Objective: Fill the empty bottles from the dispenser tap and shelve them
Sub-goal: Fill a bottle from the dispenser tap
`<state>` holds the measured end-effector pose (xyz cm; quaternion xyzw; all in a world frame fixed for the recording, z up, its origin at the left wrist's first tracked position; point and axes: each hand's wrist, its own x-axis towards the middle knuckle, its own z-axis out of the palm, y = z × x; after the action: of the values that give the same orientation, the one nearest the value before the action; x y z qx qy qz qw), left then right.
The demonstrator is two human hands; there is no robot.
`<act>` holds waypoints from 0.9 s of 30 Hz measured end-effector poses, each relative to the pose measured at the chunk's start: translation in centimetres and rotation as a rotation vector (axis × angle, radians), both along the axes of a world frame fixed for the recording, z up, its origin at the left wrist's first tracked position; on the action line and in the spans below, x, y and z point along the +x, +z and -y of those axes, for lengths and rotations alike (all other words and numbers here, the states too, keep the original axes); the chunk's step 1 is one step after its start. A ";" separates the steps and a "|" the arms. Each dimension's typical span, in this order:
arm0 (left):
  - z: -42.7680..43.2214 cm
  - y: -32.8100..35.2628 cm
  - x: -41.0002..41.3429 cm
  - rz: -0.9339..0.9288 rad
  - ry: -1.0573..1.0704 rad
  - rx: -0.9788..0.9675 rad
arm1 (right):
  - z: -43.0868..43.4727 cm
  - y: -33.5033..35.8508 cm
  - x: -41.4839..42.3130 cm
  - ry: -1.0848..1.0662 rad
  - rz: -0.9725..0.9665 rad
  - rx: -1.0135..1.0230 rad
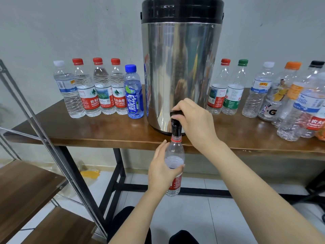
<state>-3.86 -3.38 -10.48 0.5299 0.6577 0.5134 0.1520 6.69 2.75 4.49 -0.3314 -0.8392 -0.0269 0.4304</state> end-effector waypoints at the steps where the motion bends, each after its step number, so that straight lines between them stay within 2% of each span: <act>1: 0.0 0.0 0.1 0.003 0.002 0.002 | 0.1 -0.5 0.0 0.010 -0.008 0.036; 8: -0.1 0.0 0.2 0.010 0.014 0.008 | 0.3 -4.4 0.9 0.114 -0.080 0.292; 13: -0.1 0.1 0.1 0.013 0.002 0.023 | 0.7 -4.7 0.7 0.076 -0.124 0.183; 16: -0.1 0.0 0.1 0.018 -0.001 0.019 | 1.5 -4.8 0.3 -0.039 -0.191 0.115; 19: -0.1 0.0 0.1 0.019 0.004 0.020 | 2.0 -5.2 0.4 -0.151 -0.216 0.134; 22: -0.1 0.1 0.1 -0.012 0.005 0.019 | 1.6 -5.1 1.3 -0.105 -0.208 0.186; 27: -0.1 0.0 0.1 -0.028 0.007 0.021 | 0.7 -5.2 1.9 -0.025 -0.232 0.162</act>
<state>-3.78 -3.24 -10.53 0.5363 0.6561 0.5135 0.1354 8.62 2.05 -0.72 -0.3069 -0.7747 -0.0614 0.5495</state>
